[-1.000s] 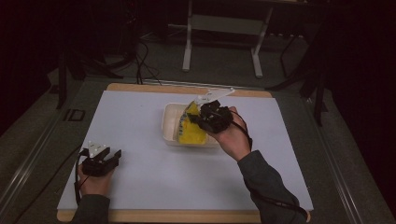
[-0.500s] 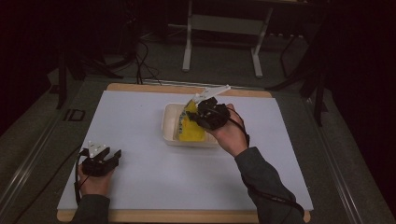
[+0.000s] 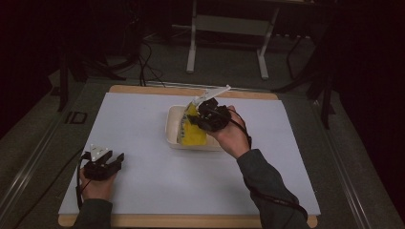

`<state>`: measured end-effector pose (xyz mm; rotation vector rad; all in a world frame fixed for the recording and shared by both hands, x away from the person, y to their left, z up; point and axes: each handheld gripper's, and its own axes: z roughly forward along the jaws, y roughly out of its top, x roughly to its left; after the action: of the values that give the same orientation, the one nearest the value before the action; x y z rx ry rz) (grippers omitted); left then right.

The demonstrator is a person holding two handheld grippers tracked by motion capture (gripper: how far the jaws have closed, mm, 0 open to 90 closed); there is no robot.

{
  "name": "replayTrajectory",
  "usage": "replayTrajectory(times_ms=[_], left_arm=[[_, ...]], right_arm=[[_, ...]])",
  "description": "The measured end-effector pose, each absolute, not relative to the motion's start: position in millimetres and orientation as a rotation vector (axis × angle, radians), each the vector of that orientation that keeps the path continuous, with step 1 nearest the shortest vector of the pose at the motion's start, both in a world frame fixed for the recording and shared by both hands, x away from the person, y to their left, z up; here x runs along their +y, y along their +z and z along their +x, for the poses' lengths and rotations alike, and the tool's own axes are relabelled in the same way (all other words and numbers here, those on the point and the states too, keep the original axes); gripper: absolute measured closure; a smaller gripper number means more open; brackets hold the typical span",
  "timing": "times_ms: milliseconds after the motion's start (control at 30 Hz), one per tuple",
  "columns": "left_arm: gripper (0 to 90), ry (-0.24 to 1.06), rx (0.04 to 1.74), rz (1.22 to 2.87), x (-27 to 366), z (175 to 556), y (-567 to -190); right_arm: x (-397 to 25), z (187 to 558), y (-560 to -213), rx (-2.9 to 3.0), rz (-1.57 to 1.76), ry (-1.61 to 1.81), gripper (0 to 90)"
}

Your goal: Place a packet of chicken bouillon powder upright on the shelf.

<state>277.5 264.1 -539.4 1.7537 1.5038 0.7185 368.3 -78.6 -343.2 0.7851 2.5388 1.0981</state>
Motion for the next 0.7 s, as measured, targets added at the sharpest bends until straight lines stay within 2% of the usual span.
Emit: replayTrajectory(times_ms=[700], left_arm=[[50.9,0.717,1.502,1.754,264,277,-539]], right_arm=[[-72,385,-340,2.57,0.92,1.105,90.0]])
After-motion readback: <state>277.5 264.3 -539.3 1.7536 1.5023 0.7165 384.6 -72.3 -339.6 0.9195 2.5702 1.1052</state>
